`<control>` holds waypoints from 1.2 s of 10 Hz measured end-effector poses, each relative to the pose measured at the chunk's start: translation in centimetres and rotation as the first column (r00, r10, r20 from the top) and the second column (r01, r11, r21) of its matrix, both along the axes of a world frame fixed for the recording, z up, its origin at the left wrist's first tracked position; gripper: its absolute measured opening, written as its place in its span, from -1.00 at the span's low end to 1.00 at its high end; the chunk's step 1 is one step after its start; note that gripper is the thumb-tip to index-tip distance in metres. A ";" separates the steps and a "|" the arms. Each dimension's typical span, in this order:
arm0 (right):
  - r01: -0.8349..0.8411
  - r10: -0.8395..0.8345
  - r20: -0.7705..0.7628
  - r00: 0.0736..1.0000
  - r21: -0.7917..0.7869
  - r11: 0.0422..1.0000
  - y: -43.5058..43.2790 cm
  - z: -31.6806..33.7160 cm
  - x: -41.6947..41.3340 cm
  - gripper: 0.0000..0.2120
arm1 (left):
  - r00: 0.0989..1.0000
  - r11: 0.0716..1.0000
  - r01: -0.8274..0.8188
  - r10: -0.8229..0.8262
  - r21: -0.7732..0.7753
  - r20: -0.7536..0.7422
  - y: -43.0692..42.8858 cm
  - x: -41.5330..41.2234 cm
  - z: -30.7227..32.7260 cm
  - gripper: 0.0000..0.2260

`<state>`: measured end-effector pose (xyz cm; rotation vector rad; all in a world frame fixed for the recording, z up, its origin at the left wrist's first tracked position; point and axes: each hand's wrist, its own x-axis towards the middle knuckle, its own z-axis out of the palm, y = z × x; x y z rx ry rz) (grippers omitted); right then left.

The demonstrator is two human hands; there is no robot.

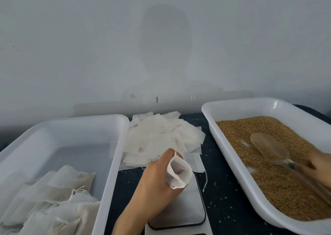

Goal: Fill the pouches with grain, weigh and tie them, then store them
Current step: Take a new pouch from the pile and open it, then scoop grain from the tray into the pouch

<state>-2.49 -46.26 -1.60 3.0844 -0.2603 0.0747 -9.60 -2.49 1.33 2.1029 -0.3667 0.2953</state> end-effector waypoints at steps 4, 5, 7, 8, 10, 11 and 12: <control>-0.088 0.088 -0.023 0.996 0.007 0.996 -2.1 3.0 8.2 -0.76 | 0.999 0.999 -0.033 0.033 0.010 0.017 0.0 0.1 0.1 -0.79; -0.124 0.120 -0.071 0.990 -0.066 0.990 3.5 6.8 7.3 -0.62 | 0.999 0.999 -0.024 0.023 0.028 0.023 0.1 0.1 -0.1 -0.81; -0.188 0.193 -0.097 0.976 0.051 0.981 8.6 5.3 9.5 -0.54 | 0.994 0.996 -0.070 0.074 0.047 -0.075 0.4 0.4 -0.5 -0.75; -0.203 0.221 -0.098 0.970 0.165 0.965 8.0 4.3 9.4 -0.53 | 0.993 0.998 -0.041 0.045 0.041 -0.108 0.4 0.7 -0.7 -0.73; -0.127 0.182 -0.055 0.982 0.522 0.843 4.5 3.9 7.3 -0.80 | 0.996 0.996 -0.059 0.063 0.068 -0.063 0.0 0.2 0.0 -0.73; -0.105 0.196 -0.081 0.977 0.616 0.781 2.8 3.6 5.6 -0.82 | 0.998 0.996 -0.049 0.052 0.069 -0.042 -0.2 0.2 0.3 -0.74; -0.134 0.224 -0.049 0.973 0.671 0.729 1.7 3.6 3.4 -0.81 | 0.998 0.997 -0.033 0.036 0.071 -0.047 -0.5 0.2 0.2 -0.80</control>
